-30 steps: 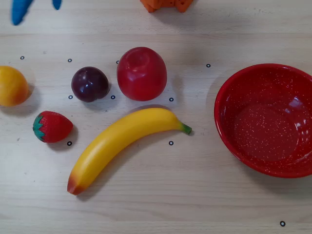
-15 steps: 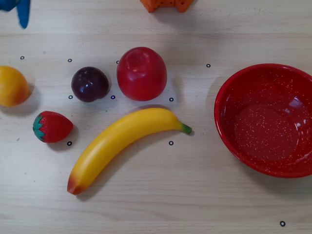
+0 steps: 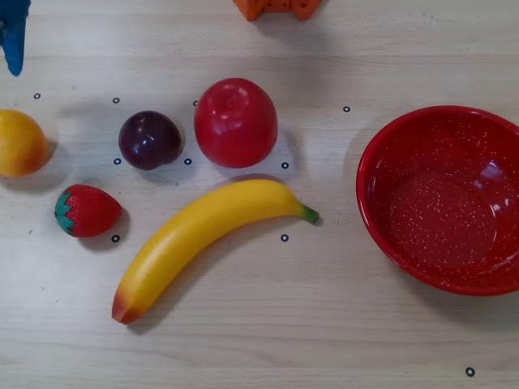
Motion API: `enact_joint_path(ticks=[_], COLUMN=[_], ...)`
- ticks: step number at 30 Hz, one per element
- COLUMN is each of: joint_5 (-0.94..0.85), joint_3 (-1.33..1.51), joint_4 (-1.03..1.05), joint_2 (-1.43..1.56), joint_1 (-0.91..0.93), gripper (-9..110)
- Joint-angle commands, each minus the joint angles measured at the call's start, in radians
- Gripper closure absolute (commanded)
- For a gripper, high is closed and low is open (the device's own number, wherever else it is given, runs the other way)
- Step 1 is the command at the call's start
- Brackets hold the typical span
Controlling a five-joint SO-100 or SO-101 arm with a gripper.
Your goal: Put the peach in the red bowl.
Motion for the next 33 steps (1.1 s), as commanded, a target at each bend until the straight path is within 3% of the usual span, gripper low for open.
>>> enact_joint_path(ticks=[1, 33], joint_5=[0.034, 0.002], joint_3=[-0.098, -0.1], joint_4=[-0.032, -0.138], joint_2=[0.049, -0.12], joint_1=[-0.015, 0.097], gripper=[26, 26])
